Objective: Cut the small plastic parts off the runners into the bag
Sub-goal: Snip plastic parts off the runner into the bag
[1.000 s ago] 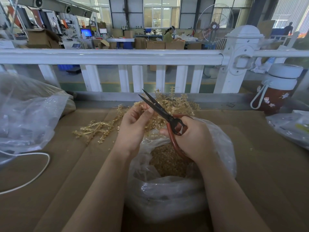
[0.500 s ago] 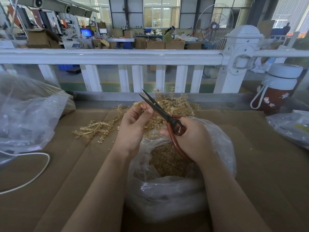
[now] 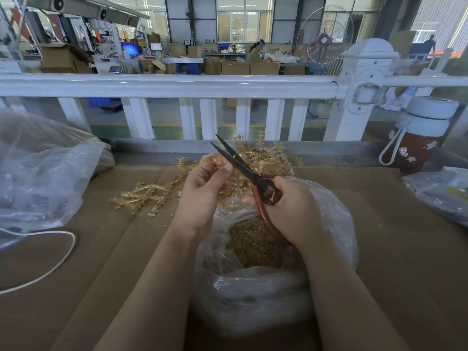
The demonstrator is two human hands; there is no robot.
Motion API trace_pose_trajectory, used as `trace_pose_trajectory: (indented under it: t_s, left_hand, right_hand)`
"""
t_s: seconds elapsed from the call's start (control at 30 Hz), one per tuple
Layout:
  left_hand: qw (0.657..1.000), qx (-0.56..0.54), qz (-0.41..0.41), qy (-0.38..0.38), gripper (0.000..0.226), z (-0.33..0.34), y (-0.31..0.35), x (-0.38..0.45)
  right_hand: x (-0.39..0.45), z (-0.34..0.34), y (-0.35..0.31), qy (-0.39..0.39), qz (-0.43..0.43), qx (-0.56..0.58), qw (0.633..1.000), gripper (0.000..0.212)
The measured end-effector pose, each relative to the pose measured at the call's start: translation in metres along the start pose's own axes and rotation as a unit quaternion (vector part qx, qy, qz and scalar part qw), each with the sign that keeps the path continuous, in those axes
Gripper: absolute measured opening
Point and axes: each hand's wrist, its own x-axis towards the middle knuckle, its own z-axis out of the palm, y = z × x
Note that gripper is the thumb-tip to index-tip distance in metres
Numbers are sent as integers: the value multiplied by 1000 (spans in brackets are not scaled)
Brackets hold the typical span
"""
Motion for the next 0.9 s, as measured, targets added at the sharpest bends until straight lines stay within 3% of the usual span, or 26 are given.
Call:
trace_pose_trajectory:
  t_s: [0.5,0.63,0.8,0.9]
  left_hand:
    - [1000,13,-5,-13,19,2,6,-3]
    - [1000,19,-5,-7,19,0,5,-2]
    - [1000,19,9,-16,35,-2,3,-2]
    - [1000,23,2,-8,27,-2,2,-1]
  right_hand:
    - [0,2,3,21,-11,-3,1000,59]
    - [1,2,2,25,-19,-12,999,69]
    - [1,1,2,34,-24,-41,998,71]
    - [1,1,1,37,-26,-39,998,73]
